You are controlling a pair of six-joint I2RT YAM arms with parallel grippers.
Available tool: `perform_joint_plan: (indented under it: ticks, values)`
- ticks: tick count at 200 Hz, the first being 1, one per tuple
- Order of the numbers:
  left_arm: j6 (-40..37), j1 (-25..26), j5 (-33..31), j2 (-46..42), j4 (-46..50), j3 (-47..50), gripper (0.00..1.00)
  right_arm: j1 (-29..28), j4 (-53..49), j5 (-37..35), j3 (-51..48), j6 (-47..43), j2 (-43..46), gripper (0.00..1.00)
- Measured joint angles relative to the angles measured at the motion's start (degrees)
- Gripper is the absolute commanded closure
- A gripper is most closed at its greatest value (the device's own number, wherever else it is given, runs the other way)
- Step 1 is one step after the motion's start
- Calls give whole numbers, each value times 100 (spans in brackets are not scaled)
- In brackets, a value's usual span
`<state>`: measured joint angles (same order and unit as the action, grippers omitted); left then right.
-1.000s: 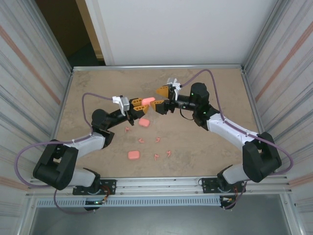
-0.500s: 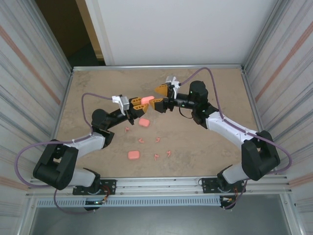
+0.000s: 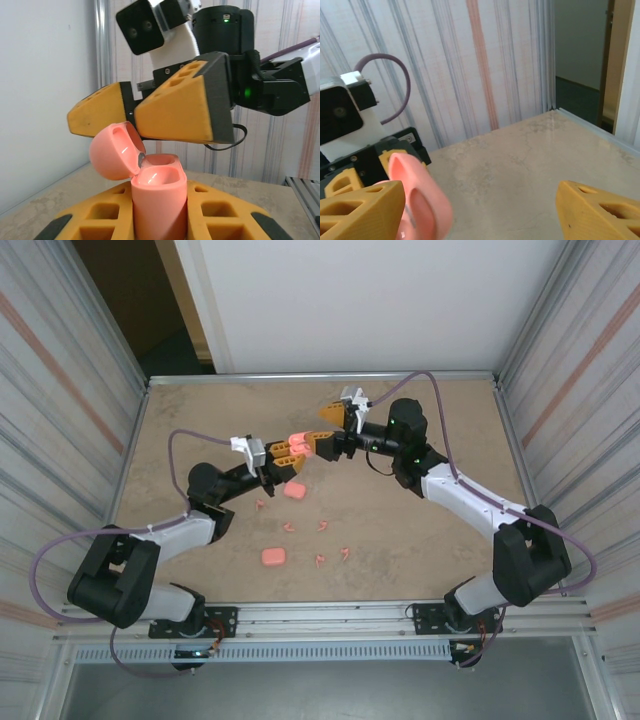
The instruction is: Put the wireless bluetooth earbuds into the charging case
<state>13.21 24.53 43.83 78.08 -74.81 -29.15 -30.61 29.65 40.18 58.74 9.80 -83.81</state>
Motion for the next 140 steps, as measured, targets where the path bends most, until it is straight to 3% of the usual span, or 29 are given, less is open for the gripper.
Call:
perform_joint_plan:
  ticks: [72, 140]
  values:
    - [-229, 2, -271, -275, 385, 68, 100, 37, -509, -129, -105, -85, 476, 21]
    - [-577, -17, -940, -1108, 929, 658, 100, 114, -1840, -647, -404, -122, 1360, 23]
